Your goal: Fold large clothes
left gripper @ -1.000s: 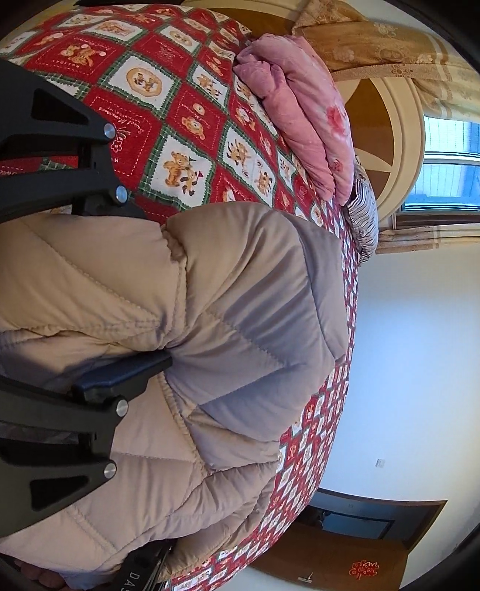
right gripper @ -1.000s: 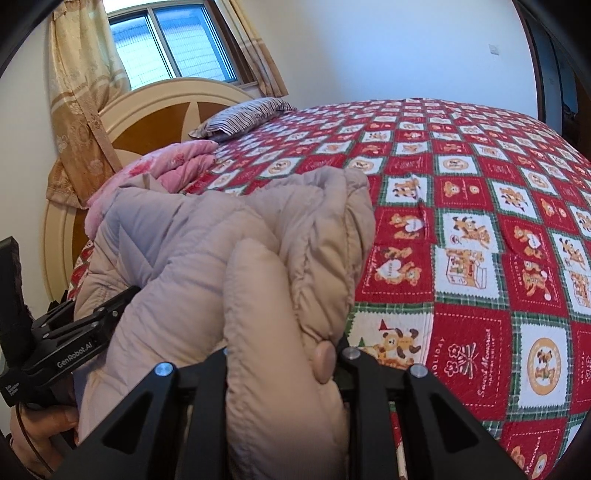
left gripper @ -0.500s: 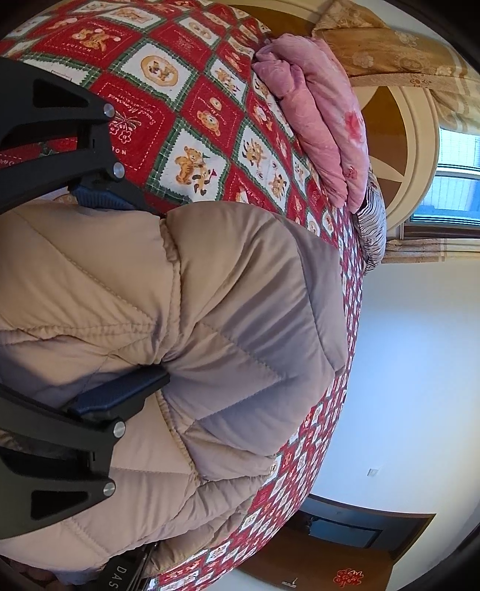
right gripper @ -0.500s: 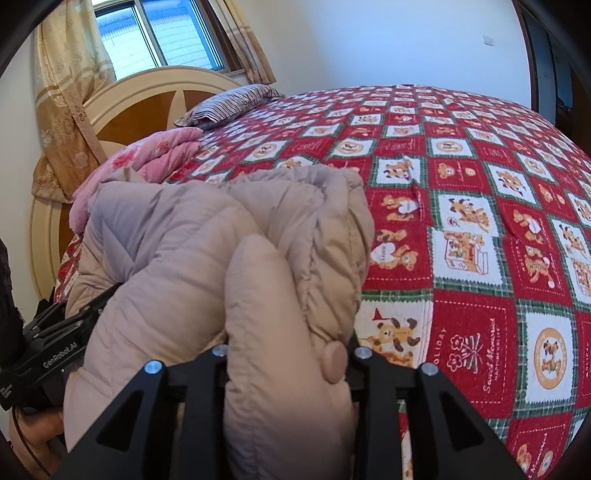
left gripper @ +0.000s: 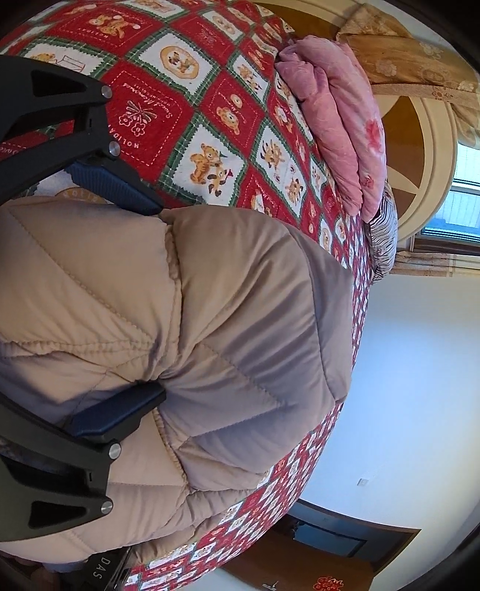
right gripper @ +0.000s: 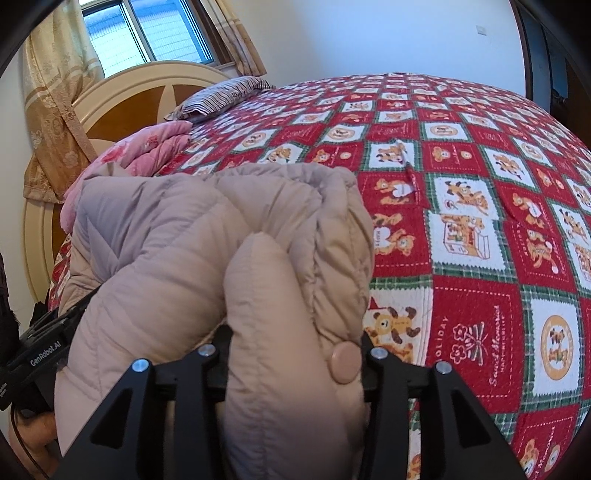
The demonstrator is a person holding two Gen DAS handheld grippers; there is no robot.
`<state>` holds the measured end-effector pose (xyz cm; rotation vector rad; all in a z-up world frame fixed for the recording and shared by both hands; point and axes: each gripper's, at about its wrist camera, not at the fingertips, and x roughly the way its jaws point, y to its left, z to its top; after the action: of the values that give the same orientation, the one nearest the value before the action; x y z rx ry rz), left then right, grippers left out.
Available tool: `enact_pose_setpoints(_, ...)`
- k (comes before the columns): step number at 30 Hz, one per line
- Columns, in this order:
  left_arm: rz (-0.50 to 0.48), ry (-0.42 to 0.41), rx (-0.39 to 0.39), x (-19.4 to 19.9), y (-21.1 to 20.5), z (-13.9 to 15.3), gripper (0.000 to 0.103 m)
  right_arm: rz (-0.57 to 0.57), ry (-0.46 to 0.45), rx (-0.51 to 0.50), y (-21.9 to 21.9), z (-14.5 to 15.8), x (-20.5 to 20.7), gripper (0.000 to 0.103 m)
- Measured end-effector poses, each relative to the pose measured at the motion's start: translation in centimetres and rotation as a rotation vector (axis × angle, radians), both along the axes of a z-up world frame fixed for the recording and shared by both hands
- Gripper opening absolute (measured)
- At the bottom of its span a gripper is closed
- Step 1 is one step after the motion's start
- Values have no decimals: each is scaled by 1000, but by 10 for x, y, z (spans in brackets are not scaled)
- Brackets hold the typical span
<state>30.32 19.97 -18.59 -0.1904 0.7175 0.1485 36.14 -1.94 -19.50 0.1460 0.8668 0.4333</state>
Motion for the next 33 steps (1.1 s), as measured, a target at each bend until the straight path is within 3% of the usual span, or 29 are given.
enact_pose_setpoints(4, 22, 12, -1, -10, 3, 13, 93, -14, 2, -10, -2, 5, 0, 51)
enact_pose_setpoints(7, 43, -37, 4, -39, 4, 40, 93, -30, -8, -10, -9, 19, -11, 53)
enact_pose_setpoints(9, 52, -63, 29, -62, 3, 58, 93, -40, -25, -27, -13, 32, -24, 66)
enact_pose_setpoints(11, 58, -81, 49, -88, 2, 75, 93, -51, -62, -35, -20, 48, -44, 74)
enact_pose_setpoints(19, 24, -196, 72, -178, -12, 125, 93, -32, -233, -20, -41, 111, -146, 83)
enact_pose_setpoints(25, 13, -259, 83, -196, -20, 149, 93, -18, -303, 14, -40, 138, -178, 84)
enact_pose_setpoints(33, 7, -273, 75, -199, -20, 154, 93, 0, -353, 14, -37, 151, -196, 84)
